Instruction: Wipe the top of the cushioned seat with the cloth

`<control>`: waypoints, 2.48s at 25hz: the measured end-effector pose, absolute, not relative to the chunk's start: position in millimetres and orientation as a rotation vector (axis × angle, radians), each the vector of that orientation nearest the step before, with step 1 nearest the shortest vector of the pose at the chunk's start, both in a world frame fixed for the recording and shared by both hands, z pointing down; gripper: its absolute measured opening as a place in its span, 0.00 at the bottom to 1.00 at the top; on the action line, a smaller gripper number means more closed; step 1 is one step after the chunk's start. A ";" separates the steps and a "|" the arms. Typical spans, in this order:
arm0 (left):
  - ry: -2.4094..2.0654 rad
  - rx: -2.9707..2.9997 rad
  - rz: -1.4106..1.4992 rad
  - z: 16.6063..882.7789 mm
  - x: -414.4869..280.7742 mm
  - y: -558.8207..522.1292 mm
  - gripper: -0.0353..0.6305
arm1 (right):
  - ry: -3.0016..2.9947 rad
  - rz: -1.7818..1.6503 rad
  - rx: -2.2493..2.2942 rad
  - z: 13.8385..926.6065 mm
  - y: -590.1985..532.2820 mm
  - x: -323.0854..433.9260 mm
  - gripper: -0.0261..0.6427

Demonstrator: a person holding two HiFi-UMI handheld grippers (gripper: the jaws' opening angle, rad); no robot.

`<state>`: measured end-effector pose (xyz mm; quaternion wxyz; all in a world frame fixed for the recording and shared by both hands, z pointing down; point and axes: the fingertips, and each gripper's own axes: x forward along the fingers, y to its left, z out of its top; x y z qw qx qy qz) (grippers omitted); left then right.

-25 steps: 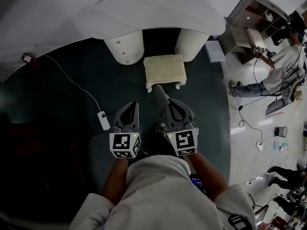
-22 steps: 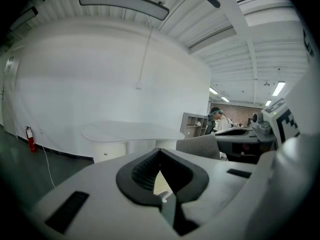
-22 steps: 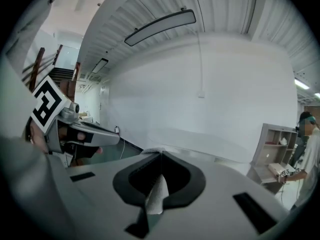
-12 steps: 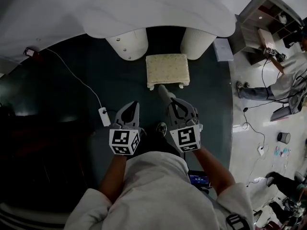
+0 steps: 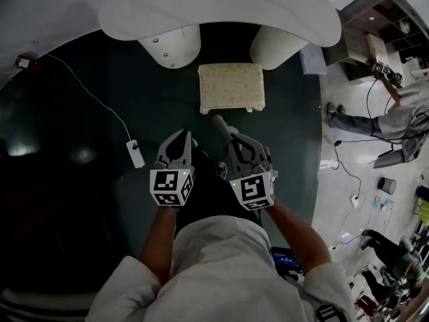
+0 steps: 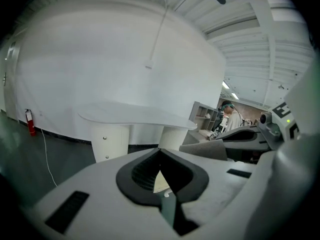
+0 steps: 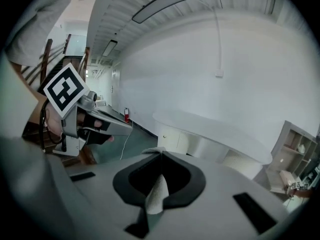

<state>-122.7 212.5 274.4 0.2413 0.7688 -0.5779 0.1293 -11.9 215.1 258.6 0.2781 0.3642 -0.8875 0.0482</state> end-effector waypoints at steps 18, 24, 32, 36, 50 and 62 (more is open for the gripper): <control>-1.535 1.912 0.422 434.3 -242.2 114.1 0.07 | -2.203 0.249 0.819 415.3 132.9 -94.5 0.06; -1.413 1.952 0.474 483.6 -233.7 88.7 0.07 | -2.176 0.270 0.833 453.9 101.1 -110.6 0.06; -1.392 1.858 0.487 546.1 -228.4 82.7 0.07 | -2.190 0.411 0.878 514.8 78.8 -121.7 0.06; -1.386 1.866 0.532 568.1 -226.0 79.6 0.07 | -2.219 0.504 0.873 548.2 77.5 -125.7 0.06; -1.254 1.859 0.689 656.8 -188.8 97.8 0.07 | -2.078 0.637 0.867 688.3 57.3 -95.4 0.06; -1.281 1.769 0.668 683.2 -176.4 95.2 0.07 | -2.043 0.662 0.859 724.1 56.7 -76.7 0.06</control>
